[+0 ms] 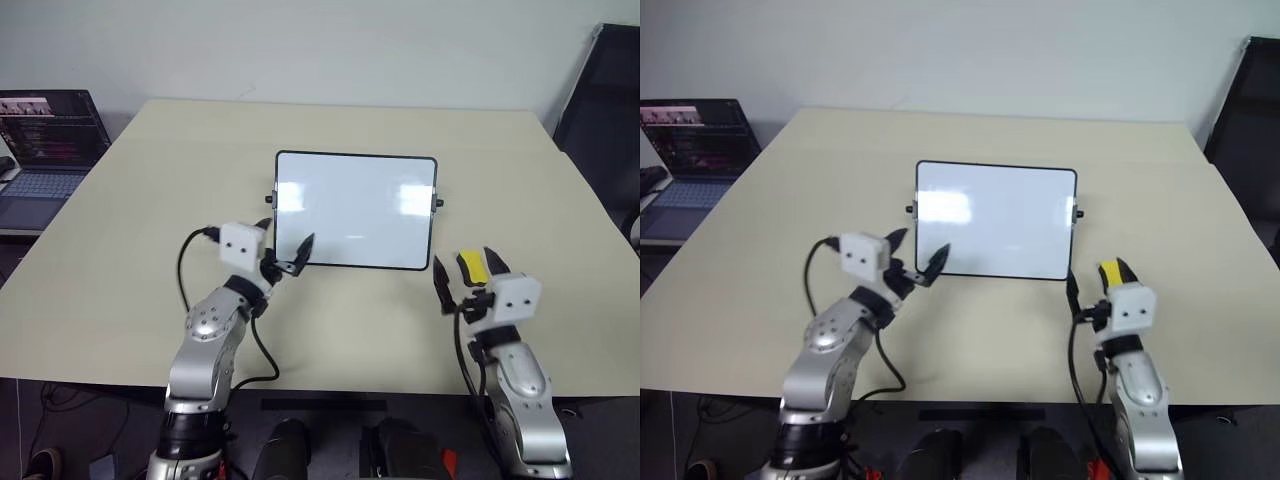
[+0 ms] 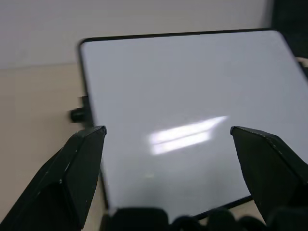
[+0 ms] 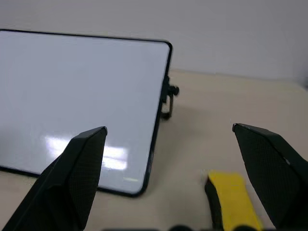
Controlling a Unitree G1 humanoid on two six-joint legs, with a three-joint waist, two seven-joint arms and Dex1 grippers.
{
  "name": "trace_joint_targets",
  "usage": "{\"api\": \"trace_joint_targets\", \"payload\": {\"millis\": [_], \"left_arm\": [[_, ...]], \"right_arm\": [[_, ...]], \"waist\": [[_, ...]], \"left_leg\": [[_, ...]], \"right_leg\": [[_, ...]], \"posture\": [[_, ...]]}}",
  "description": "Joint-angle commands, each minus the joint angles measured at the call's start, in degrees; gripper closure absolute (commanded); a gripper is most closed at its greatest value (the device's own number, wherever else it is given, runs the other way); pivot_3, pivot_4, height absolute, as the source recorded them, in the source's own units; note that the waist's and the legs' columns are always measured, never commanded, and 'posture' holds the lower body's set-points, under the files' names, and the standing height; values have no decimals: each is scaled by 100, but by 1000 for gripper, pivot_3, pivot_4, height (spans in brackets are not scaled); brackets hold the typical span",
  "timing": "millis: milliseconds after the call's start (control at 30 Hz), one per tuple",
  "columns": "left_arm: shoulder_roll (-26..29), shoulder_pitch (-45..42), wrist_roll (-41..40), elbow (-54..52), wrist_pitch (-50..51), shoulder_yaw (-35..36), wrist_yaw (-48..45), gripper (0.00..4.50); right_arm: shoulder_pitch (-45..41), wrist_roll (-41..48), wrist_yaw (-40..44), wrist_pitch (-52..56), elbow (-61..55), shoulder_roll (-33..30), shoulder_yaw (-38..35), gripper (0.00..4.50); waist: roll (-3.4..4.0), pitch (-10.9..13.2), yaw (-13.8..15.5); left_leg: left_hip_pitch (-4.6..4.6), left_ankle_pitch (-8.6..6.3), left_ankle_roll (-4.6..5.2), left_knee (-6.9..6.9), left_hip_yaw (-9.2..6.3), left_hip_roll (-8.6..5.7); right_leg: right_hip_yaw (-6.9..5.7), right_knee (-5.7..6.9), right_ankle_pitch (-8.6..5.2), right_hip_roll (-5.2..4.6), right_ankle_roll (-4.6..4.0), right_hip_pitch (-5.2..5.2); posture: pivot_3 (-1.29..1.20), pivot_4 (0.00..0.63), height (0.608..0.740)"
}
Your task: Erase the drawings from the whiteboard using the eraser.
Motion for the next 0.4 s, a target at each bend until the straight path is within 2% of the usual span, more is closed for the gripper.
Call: {"api": "trace_joint_targets", "payload": {"millis": [33, 267, 400], "left_arm": [[38, 536, 219, -178, -667, 282, 273, 0], [-141, 1087, 566, -192, -825, 306, 867, 0], [-216, 1154, 655, -210, -810, 274, 1056, 0]], "right_arm": [[384, 276, 193, -87, -558, -108, -81, 30], [939, 262, 246, -5, -824, -223, -92, 30], [816, 249, 243, 179, -851, -266, -40, 30]], "waist": [[2, -1, -2], [-2, -5, 40], [-2, -5, 35]], "left_leg": [[1, 0, 0, -1, 2, 0], [11, 1, 1, 15, -7, 4], [25, 1, 2, 13, 4, 6]], "right_leg": [[0, -1, 0, -1, 0, 0], [-3, -7, -15, -10, 21, 30], [0, -10, -22, -13, 12, 39]], "posture": [[0, 150, 740], [0, 150, 740], [0, 150, 740]]}}
